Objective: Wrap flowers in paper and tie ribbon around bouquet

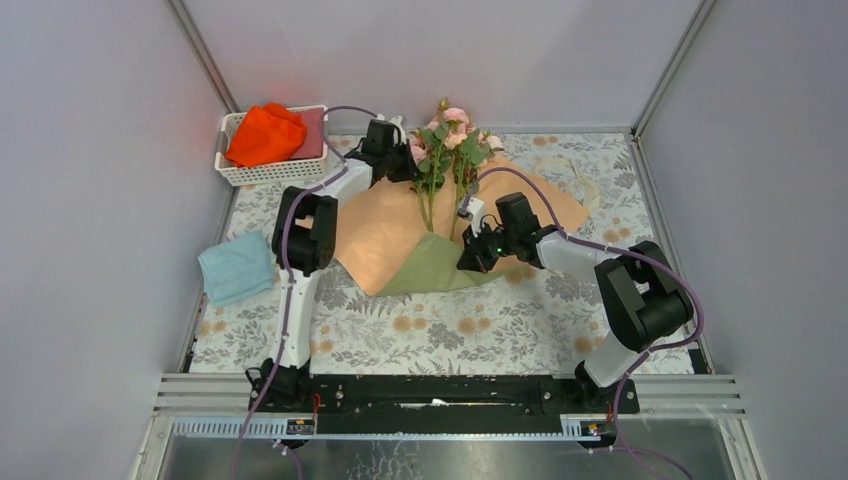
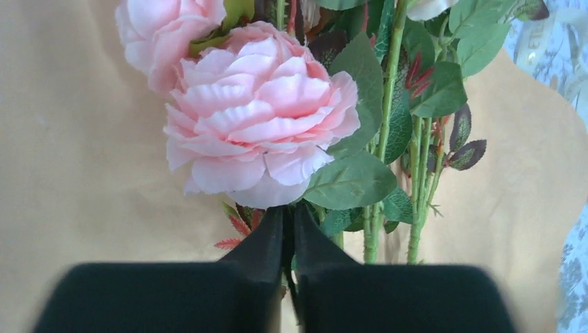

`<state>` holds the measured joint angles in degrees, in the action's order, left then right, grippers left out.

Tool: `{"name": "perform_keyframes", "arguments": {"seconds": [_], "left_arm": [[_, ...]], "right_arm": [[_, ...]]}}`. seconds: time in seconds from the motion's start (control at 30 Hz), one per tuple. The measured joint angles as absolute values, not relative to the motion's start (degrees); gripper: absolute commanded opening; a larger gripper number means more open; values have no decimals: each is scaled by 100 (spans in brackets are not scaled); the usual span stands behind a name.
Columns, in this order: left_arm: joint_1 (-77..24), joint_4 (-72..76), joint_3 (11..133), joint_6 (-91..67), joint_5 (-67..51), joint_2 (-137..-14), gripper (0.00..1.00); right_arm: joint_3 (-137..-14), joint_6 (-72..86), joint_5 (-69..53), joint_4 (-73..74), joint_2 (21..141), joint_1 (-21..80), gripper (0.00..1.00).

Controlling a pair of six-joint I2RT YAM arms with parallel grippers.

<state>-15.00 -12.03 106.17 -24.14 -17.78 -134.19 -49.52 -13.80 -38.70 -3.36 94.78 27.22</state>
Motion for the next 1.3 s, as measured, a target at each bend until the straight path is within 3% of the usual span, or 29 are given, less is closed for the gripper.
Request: {"name": "perform_keyframes", "arguments": {"seconds": [0.07,0.23,0.33,0.53,0.83,1.0,1.17,1.23,1.3], "left_arm": [[-1579,-1116,10641,-2405,-1848,-13487,45],[-1638,-1229,10643,-2084,-2018,-13592,78],[-1568,-1498,10643,-1688,-2071,-13491,88],[-1354,-2268,10451,-377,-2062,-12589,95],[-1732,-2794,8379,1511,-2770,-10073,99],[-2443,-2823,7391,1780,-3011,-9998,99],[-2574,-2853,7218,1841,-3166,-10385,98],[-2635,-2794,7113,1844,-3020,-10464,83],[-2744,-2779,7032,1815,-2880,-10508,51]], "right_arm": [[-4952,-1315,-3758,-351,9478,2722,0],[-4989,-1103,-3481,-401,9522,2720,0],[-5092,-993,-3301,-373,9607,2720,0],[-5137,-676,-2930,-351,9607,2672,0],[-5030,-185,-2593,-395,9531,2368,0],[-5033,-10,-2602,-554,9546,2287,0],[-5037,56,-2615,-596,9585,2272,1],[-5037,60,-2615,-602,9585,2263,1],[-5037,64,-2615,-598,9585,2248,3]]}}
